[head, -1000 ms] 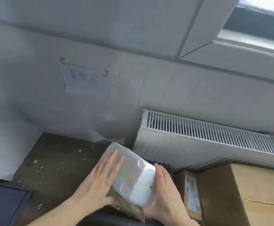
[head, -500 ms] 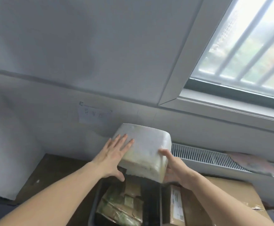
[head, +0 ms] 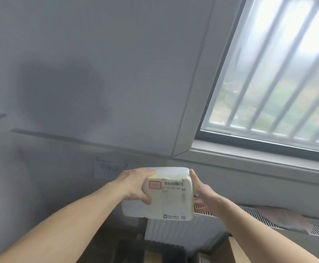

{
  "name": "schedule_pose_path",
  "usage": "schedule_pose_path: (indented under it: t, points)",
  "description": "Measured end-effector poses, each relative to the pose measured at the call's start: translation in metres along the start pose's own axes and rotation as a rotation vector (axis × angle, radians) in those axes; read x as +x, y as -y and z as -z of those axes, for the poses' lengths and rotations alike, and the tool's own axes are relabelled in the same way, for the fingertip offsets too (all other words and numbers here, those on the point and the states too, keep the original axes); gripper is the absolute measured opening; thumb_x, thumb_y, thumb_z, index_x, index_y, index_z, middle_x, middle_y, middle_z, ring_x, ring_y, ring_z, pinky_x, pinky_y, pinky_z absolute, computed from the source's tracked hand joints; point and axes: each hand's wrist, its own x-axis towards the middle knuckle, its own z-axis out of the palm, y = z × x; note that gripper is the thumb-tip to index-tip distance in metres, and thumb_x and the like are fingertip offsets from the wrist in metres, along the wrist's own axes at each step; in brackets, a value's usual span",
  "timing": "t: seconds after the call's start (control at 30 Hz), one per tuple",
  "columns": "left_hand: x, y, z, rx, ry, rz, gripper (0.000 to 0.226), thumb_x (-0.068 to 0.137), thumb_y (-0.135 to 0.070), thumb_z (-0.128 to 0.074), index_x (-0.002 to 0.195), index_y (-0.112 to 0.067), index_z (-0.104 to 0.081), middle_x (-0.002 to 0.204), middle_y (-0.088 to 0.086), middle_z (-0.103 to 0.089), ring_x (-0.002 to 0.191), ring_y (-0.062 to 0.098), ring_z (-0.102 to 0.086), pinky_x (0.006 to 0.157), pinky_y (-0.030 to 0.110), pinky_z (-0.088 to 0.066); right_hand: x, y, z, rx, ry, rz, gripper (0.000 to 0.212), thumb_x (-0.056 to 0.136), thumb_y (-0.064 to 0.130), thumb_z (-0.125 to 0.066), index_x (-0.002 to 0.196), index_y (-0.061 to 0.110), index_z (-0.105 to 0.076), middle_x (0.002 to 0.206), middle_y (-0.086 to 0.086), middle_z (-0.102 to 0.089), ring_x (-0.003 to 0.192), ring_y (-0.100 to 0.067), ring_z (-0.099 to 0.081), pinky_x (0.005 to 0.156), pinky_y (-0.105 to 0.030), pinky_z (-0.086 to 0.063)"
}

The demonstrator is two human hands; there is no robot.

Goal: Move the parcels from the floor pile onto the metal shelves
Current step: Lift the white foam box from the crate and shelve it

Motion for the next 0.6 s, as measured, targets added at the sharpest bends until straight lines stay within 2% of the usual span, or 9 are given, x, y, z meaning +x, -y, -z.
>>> schedule_pose_path:
  t: [0.07, 0.1, 0.2, 0.27, 0.33, 0.4, 0.43, 0.53, 0.6]
  points:
    - [-0.001, -0.003, 0.012, 0.009, 0.020, 0.065, 0.096, 0.057, -0.059, -0.081, 0.141, -0.049, -0.036, 0.137, -0.016, -0.055, 0.125, 0.017, -0.052, 0.095, 0.031, -0.044, -0.011, 0.012, 0.004, -0.181, -0.205, 0.320, 0.106, 0.071, 0.091, -0.034, 0.150, 0.022, -0.035, 0.153, -0.002, -0.039, 0.137, -0.020, -0.041, 0.112, -0.036, -0.033]
    - [-0.001, -0.003, 0.019, 0.016, 0.033, 0.091, 0.092, 0.055, -0.061, -0.080, 0.136, -0.052, -0.039, 0.128, -0.016, -0.060, 0.119, 0.017, -0.056, 0.088, 0.031, -0.046, -0.018, 0.016, 0.008, -0.267, -0.254, 0.506, 0.105, 0.072, 0.089, -0.038, 0.154, 0.025, -0.025, 0.159, 0.003, -0.028, 0.141, -0.014, -0.033, 0.112, -0.032, -0.029]
    - [-0.006, -0.006, 0.039, 0.031, 0.068, 0.165, 0.081, 0.050, -0.062, -0.080, 0.123, -0.056, -0.044, 0.112, -0.017, -0.063, 0.106, 0.016, -0.060, 0.074, 0.030, -0.043, -0.033, 0.019, 0.021, -0.745, -0.185, 0.897, 0.117, 0.067, 0.085, -0.057, 0.155, 0.037, 0.002, 0.162, 0.017, 0.001, 0.146, -0.007, -0.017, 0.117, -0.030, -0.025]
    - [-0.009, -0.014, 0.050, 0.034, 0.094, 0.187, 0.079, 0.053, -0.059, -0.081, 0.124, -0.055, -0.045, 0.109, -0.018, -0.062, 0.098, 0.013, -0.057, 0.070, 0.030, -0.042, -0.030, 0.019, 0.024, -1.101, -0.152, 1.059, 0.134, 0.060, 0.081, -0.067, 0.151, 0.038, 0.022, 0.159, 0.009, 0.026, 0.150, -0.016, 0.011, 0.123, -0.035, -0.005]
    - [-0.011, -0.024, 0.059, 0.044, 0.120, 0.191, 0.073, 0.057, -0.055, -0.082, 0.122, -0.053, -0.048, 0.105, -0.020, -0.060, 0.095, 0.012, -0.056, 0.066, 0.029, -0.041, -0.027, 0.020, 0.024, -1.303, -0.156, 1.173, 0.138, 0.059, 0.076, -0.070, 0.148, 0.038, 0.029, 0.154, 0.001, 0.039, 0.144, -0.023, 0.032, 0.118, -0.039, 0.013]
    - [-0.012, -0.032, 0.065, 0.055, 0.140, 0.196, 0.068, 0.057, -0.053, -0.082, 0.117, -0.050, -0.050, 0.102, -0.021, -0.061, 0.095, 0.012, -0.058, 0.068, 0.030, -0.043, -0.026, 0.021, 0.021, -1.345, -0.159, 1.214, 0.138, 0.061, 0.072, -0.070, 0.148, 0.035, 0.030, 0.154, -0.004, 0.039, 0.141, -0.027, 0.037, 0.115, -0.040, 0.017]
    - [-0.012, -0.034, 0.068, 0.064, 0.151, 0.207, 0.066, 0.056, -0.054, -0.082, 0.114, -0.049, -0.051, 0.102, -0.021, -0.061, 0.096, 0.013, -0.058, 0.071, 0.030, -0.046, -0.026, 0.021, 0.021, -1.345, -0.168, 1.212, 0.138, 0.061, 0.072, -0.069, 0.149, 0.031, 0.028, 0.157, -0.006, 0.034, 0.141, -0.027, 0.036, 0.117, -0.040, 0.013]
    - [-0.014, -0.033, 0.073, 0.067, 0.167, 0.269, 0.063, 0.050, -0.058, -0.082, 0.105, -0.048, -0.053, 0.103, -0.020, -0.063, 0.100, 0.016, -0.060, 0.086, 0.039, -0.052, -0.029, 0.027, 0.020, -1.318, -0.207, 1.221, 0.134, 0.060, 0.067, -0.068, 0.155, 0.013, 0.009, 0.162, -0.010, 0.001, 0.148, -0.028, 0.014, 0.122, -0.039, -0.013]
    - [-0.018, -0.033, 0.075, 0.072, 0.146, 0.299, 0.068, 0.049, -0.059, -0.081, 0.110, -0.050, -0.052, 0.113, -0.019, -0.062, 0.109, 0.020, -0.059, 0.091, 0.043, -0.051, -0.034, 0.034, 0.020, -1.291, -0.194, 1.247, 0.132, 0.060, 0.063, -0.069, 0.156, 0.010, 0.005, 0.158, -0.005, -0.005, 0.146, -0.026, 0.005, 0.121, -0.029, -0.010]
